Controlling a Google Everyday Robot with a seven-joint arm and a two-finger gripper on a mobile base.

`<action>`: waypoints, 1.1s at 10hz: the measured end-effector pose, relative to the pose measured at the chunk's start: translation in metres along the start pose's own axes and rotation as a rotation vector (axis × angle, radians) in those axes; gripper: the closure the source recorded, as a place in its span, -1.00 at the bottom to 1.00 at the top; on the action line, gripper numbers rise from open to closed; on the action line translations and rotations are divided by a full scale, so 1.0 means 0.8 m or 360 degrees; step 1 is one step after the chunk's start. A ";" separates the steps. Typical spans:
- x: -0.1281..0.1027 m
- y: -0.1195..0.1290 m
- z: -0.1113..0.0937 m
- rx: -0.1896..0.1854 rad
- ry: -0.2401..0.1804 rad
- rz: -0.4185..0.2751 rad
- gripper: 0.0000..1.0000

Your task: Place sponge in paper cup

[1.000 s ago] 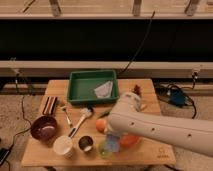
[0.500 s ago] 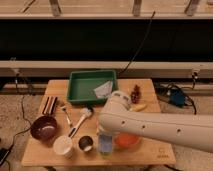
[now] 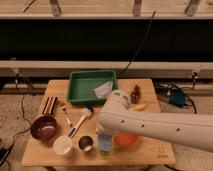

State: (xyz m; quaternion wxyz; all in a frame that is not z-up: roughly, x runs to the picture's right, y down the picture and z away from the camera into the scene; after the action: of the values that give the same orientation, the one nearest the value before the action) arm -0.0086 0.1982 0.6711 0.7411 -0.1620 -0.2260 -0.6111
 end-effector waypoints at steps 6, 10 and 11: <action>0.013 -0.147 0.020 0.0066 0.0010 -0.0273 0.68; -0.004 -0.201 0.030 0.0094 -0.0027 -0.0461 0.68; -0.011 -0.209 0.032 0.0101 -0.0035 -0.0494 0.68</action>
State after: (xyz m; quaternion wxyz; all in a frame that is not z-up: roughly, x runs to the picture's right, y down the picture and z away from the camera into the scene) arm -0.1767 0.1850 0.6817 0.6401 -0.1083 -0.2755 -0.7090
